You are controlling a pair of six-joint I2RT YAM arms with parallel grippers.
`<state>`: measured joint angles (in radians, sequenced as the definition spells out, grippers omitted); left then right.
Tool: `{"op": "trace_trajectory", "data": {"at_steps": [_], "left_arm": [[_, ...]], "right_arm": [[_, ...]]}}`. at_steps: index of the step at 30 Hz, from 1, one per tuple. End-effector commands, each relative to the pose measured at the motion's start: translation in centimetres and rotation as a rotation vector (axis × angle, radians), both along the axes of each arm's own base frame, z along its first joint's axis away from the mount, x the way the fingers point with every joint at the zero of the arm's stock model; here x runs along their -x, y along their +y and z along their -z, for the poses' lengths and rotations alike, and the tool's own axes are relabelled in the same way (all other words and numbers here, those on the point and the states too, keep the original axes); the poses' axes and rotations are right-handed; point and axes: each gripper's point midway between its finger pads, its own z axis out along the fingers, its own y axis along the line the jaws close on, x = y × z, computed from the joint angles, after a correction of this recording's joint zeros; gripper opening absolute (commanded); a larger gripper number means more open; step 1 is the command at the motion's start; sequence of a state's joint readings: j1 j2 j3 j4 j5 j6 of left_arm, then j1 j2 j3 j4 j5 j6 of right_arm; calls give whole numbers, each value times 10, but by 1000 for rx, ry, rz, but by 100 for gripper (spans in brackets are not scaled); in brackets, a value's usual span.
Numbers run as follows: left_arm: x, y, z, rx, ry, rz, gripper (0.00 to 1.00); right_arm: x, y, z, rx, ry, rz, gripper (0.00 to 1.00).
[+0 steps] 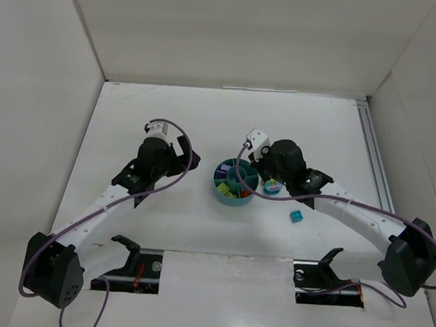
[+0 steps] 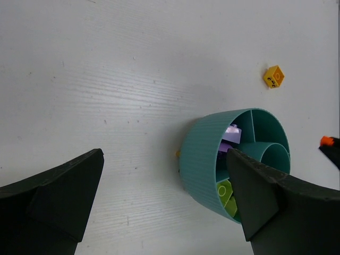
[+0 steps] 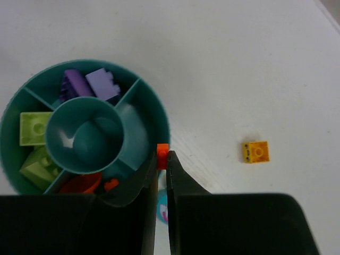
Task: Sort the legos into containers by color
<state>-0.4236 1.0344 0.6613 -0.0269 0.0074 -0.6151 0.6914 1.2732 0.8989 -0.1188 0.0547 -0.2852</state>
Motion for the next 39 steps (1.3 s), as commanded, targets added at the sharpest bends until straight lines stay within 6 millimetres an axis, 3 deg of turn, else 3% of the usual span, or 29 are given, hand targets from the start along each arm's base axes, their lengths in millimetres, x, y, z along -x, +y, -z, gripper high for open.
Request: {"op": "trace_trajectory", "data": {"at_steps": [1,13,21,24,29,37,39], "left_arm": [[1,-1,-14,39,-51,7,100],[5,-1,-12,50,-46,11,100],[5,0,-15,50,-57,3,100],[4,0,-12,46,-48,3,100],[2,1,-13,42,-50,-6,100],[1,0,-7,34,-32,-6,100],[-1,0,-11,38,-40,-6,100]], "right_arm": [[14,17,-9,-40,-25,-68,8],[36,30,12,-36,16,-125,12],[44,26,9,-59,16,-139,15],[46,24,6,-66,8,-139,21],[50,28,6,-70,13,-176,41],[48,31,-5,-78,-6,-183,44],[42,17,-2,-65,6,-101,47]]}}
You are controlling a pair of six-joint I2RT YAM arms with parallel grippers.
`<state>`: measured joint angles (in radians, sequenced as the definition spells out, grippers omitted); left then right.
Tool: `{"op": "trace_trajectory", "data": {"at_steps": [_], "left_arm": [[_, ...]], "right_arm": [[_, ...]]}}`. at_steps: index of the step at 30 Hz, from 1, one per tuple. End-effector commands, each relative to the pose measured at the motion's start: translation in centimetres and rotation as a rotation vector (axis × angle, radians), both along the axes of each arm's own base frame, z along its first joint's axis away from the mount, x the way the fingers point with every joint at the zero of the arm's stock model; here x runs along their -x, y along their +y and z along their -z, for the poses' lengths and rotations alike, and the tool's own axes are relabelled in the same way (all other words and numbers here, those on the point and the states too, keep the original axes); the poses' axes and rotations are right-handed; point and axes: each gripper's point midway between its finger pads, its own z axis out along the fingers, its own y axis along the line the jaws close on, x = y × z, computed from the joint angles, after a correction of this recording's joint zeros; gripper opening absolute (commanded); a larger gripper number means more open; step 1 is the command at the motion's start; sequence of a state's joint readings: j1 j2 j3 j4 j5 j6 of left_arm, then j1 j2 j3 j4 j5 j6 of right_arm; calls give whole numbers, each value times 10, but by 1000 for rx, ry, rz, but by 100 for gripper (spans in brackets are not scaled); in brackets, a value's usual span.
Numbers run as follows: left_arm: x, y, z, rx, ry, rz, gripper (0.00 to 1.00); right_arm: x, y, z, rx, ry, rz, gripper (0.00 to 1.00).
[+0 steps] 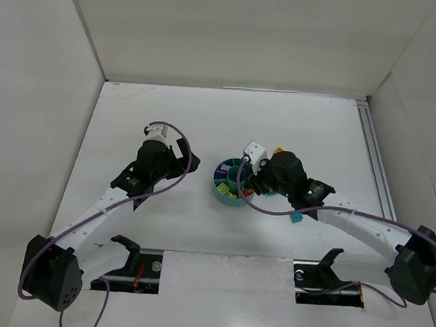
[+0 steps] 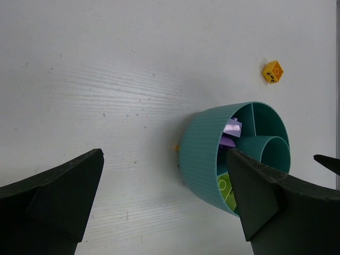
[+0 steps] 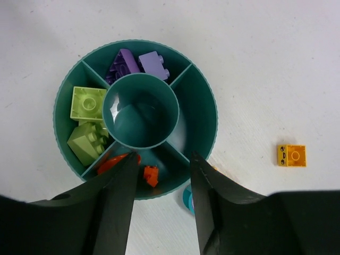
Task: Sort the legos into containers by color
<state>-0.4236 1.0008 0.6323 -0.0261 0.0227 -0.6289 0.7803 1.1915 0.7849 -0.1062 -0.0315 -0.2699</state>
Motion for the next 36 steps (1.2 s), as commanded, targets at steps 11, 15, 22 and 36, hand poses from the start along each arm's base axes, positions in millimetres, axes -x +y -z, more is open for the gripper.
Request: {"op": "trace_trajectory", "data": {"at_steps": [11,15,22,36], "left_arm": [[-17,-2,-9,-2,-30,-16,100],[-18,-3,1,-15,0,-15,100],[-22,-5,1,-12,13,-19,100],[-14,-4,4,6,24,-20,100]], "right_arm": [[-79,-108,5,70,132,564,80],[-109,-120,15,43,179,676,80],[-147,-113,53,-12,258,786,80],[-176,-122,107,-76,343,943,80]]}}
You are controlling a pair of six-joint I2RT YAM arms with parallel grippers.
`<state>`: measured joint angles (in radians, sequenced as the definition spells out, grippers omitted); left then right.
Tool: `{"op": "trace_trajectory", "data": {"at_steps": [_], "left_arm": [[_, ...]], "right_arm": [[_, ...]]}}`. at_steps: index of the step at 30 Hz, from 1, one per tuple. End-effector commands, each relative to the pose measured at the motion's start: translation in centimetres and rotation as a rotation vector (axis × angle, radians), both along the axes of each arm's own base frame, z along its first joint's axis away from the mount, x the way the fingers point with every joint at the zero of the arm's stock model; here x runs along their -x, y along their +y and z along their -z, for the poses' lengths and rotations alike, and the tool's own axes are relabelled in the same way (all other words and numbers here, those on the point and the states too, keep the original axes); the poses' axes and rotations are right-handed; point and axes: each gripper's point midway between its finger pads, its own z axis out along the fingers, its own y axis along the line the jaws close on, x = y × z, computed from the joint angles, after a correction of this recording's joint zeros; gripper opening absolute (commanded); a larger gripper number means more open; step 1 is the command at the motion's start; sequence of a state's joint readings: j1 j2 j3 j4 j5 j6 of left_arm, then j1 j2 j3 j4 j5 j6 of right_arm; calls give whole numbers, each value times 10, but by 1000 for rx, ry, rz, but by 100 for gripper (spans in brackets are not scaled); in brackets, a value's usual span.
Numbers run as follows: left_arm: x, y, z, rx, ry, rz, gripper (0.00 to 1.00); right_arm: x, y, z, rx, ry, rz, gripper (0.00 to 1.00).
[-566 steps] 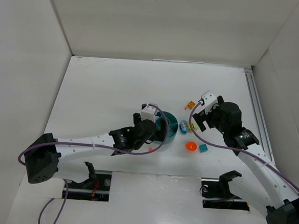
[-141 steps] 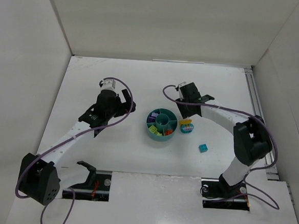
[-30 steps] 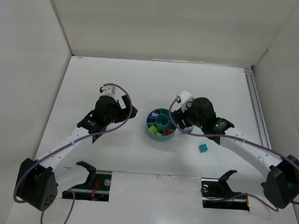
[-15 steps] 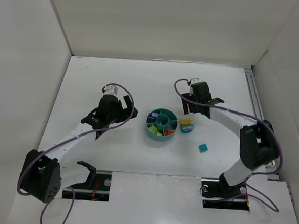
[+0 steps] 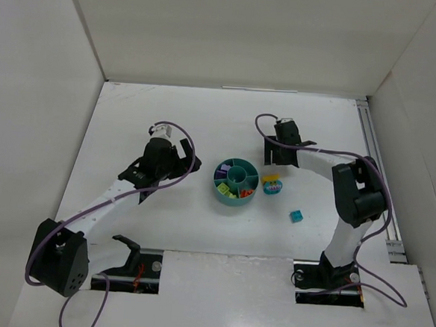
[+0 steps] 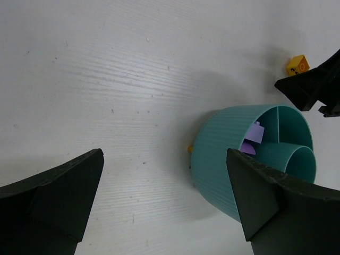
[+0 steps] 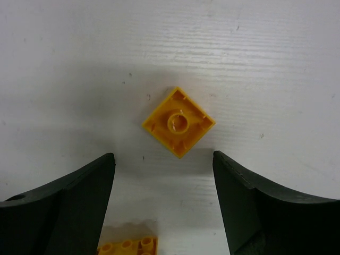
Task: Sort the legos into containers by color
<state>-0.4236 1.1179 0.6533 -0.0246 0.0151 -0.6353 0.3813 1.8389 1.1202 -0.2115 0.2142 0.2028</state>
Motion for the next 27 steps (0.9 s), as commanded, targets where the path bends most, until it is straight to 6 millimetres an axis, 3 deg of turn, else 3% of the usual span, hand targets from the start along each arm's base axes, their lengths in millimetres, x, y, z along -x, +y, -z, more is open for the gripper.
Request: {"op": "trace_trajectory", "data": {"at_steps": [1,7,14,16,20,25,27], "left_arm": [[-6,-3,-23,47,-61,-4,100],[-4,-2,-29,56,-81,-3,100],[-2,-3,-33,76,-94,0,100],[0,-3,-32,76,-94,0,100],[3,-6,-35,90,-98,18,100],[5,-7,-40,92,-125,48,100],[7,-11,-43,104,-142,74,100]], "right_arm": [[-32,0,-13,-43,-90,70,78],[-46,-1,-8,-38,-97,85,75],[-43,-7,-4,-22,-93,107,54],[-42,-7,-14,-30,-112,107,48],[-41,-3,-49,3,-195,31,47],[-27,17,-111,76,-342,-163,47],[-19,33,-123,45,-369,-271,47]]}}
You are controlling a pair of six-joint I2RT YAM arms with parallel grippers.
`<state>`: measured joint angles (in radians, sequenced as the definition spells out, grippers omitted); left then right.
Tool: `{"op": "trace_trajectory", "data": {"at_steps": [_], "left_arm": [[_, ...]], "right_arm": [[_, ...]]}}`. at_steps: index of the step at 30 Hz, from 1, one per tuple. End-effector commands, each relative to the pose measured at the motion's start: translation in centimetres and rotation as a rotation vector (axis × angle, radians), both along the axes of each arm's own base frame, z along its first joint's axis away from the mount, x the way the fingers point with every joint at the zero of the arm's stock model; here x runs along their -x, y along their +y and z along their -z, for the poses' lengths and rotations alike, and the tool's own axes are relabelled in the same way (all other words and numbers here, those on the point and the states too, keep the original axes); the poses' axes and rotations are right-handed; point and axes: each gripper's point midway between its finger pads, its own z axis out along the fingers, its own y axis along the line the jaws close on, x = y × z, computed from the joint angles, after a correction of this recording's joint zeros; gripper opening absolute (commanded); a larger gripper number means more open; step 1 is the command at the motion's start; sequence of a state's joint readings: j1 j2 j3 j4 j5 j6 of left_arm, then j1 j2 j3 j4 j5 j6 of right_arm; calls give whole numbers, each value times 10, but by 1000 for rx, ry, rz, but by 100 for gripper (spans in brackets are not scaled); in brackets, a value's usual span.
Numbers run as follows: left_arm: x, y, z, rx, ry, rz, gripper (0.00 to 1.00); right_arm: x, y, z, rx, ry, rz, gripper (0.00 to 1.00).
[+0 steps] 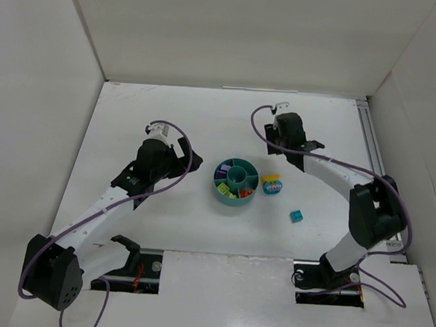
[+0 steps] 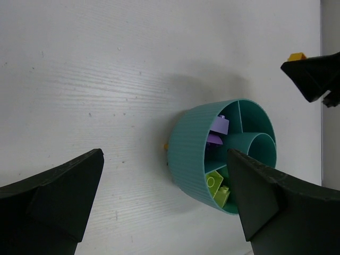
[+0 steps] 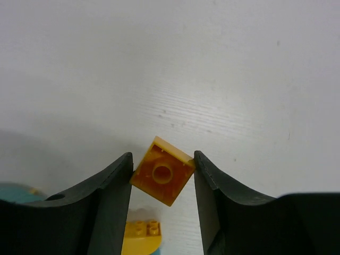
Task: Sort the legos into containers by color
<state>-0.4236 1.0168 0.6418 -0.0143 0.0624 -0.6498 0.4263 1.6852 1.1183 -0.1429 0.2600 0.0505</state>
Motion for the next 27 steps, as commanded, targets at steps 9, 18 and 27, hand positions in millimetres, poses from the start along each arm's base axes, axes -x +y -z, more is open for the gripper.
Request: {"op": "trace_trajectory", "data": {"at_steps": [9,18,27], "left_arm": [[-1,-8,-17,35,-85,61,100],[0,-9,-18,39,-83,69,100],[2,-9,-13,36,-75,69,100]], "right_arm": [[48,86,-65,-88,-179,-466,47],[70,121,-63,-113,-171,-556,49],[82,127,-51,-133,-132,-566,51]]}}
